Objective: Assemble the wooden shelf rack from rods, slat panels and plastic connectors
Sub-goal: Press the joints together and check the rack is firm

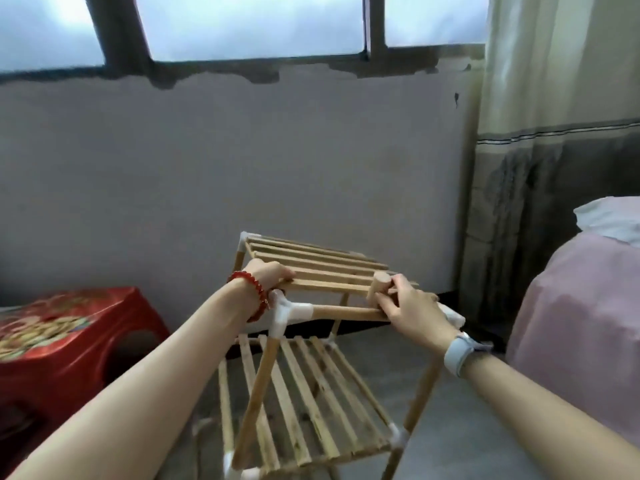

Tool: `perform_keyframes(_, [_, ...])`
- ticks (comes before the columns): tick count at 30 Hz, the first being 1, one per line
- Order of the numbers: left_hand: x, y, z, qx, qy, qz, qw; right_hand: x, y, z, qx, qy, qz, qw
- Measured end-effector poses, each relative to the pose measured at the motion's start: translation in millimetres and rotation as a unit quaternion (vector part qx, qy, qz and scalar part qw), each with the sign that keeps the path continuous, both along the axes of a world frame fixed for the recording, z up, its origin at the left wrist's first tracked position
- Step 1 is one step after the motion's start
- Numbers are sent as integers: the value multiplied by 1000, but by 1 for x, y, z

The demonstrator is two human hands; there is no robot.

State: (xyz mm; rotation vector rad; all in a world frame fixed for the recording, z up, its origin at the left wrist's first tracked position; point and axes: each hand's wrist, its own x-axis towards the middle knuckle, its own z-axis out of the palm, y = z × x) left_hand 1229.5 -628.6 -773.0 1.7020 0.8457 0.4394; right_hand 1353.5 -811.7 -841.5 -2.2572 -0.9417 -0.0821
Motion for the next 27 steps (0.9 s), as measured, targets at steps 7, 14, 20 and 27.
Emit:
perform_keyframes(7, [-101,43,-31,110,118,60,985,-85,55,0,-103,-236,75,963])
perform_keyframes(14, [-161,70,-75,154,123,68,978,-139,76,-1,-131,-142,118,974])
perform_keyframes(20, [-172,66,-84,255,215,60,941,-154,71,2,-38,-14,191,981])
perform_keyframes(27, [-108,-13,-84,489,193,-58,849,-113,13,24,14,-9,89,996])
